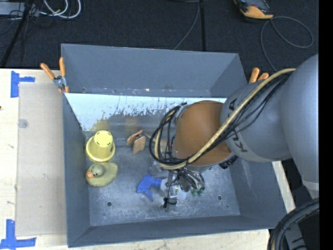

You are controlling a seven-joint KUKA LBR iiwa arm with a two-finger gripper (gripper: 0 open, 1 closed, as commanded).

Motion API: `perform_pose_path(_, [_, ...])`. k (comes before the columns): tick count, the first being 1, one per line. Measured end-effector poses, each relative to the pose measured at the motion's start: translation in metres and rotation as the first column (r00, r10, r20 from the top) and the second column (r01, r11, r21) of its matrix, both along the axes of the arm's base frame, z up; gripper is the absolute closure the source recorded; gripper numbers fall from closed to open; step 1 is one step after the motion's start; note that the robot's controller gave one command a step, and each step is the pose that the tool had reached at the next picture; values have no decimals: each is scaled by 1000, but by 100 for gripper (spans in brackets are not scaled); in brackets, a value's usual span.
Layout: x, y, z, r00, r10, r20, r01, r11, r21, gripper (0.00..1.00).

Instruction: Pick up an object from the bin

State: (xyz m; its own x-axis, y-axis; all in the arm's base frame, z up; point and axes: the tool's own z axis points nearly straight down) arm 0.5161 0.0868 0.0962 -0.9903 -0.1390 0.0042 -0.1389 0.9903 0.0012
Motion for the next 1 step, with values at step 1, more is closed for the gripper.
perform_pose_path(1, [0, 0, 0, 1000, 0, 0, 0, 1000, 0, 0])
